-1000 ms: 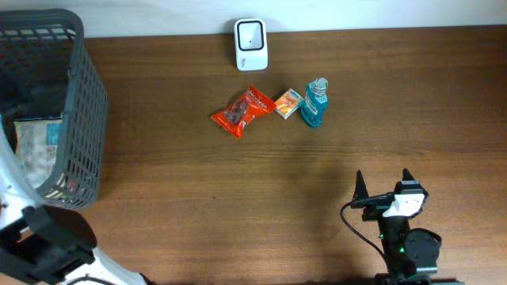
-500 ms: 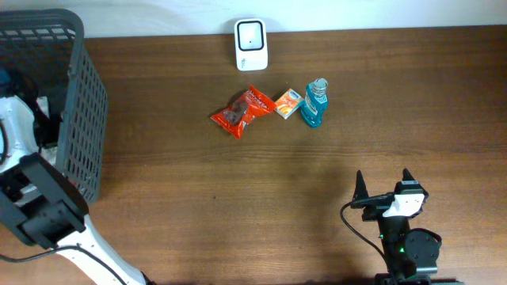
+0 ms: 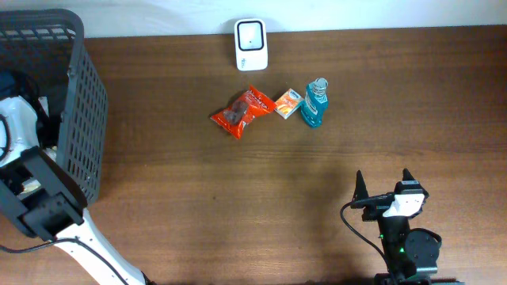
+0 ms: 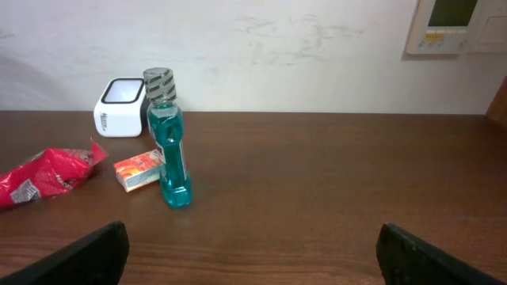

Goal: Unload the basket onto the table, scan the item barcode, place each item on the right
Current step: 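Grasp the white-blue snack bag in the basket with the left gripper, then place the white-blue snack bag on the table left of the red bag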

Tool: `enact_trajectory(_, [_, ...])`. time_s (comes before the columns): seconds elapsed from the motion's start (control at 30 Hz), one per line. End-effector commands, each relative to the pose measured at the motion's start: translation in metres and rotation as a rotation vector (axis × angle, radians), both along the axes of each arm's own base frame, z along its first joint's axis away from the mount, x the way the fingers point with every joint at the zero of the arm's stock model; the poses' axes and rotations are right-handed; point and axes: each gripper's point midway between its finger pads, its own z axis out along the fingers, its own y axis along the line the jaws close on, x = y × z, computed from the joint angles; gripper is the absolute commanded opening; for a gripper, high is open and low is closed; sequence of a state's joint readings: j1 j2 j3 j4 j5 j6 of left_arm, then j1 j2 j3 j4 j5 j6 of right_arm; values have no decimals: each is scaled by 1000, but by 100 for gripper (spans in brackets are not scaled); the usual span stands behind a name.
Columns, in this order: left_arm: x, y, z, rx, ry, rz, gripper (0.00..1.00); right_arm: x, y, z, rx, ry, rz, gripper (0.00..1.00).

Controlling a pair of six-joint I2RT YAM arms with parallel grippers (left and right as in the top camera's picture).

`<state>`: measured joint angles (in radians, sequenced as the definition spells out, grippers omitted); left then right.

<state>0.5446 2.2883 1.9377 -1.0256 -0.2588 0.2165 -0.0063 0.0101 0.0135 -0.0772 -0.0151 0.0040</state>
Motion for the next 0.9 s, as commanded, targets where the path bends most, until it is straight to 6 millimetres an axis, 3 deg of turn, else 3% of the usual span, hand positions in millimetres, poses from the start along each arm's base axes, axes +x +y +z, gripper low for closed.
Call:
enact_trajectory(0.0, [18,-1,14,-49,-85,99,0,0,0,-3,11,4,-4,99])
enact_trajectory(0.07, [40,-4,67,-73,-239,127,0,0,0,-3,11,4,-4,98])
enact_trajectory(0.13, [69,-21,150,-145,-489,102,0,0,0,-3,11,4,-3,99])
enact_trajectory(0.2, [82,-39,223,-189,-691,52,0,0,0,-3,11,4,-3,98])
enact_trajectory(0.3, [75,-69,337,-209,-968,-4,0,0,0,-3,11,4,-3,99])
enact_trajectory(0.33, [64,-94,385,-222,-1074,-59,0,0,0,-3,11,4,-3,99])
enact_trajectory(0.4, [52,-131,425,-277,-1160,-135,0,0,0,-3,11,4,-4,99])
enact_trajectory(0.43, [44,-158,441,-337,-1190,-179,0,0,0,-3,11,4,-3,99])
enact_trajectory(0.47, [34,-196,453,-429,-1194,-249,0,0,0,-3,11,4,-4,99])
enact_trajectory(0.53, [27,-240,449,-506,-1140,-310,0,0,0,-3,11,4,-4,99])
enact_trajectory(0.6, [26,-279,424,-542,-1024,-326,0,0,0,-3,11,4,-3,99])
enact_trajectory(0.63, [28,-307,397,-555,-908,-341,0,0,0,-3,11,4,-3,98])
enact_trajectory(0.67, [29,-323,382,-567,-848,-355,0,0,0,-3,11,4,-3,98])
enact_trajectory(0.73, [28,-364,332,-562,-649,-384,0,0,0,-3,11,4,-3,98])
enact_trajectory(0.87, [15,-398,232,-378,-275,-408,0,0,0,-3,11,4,-4,99])
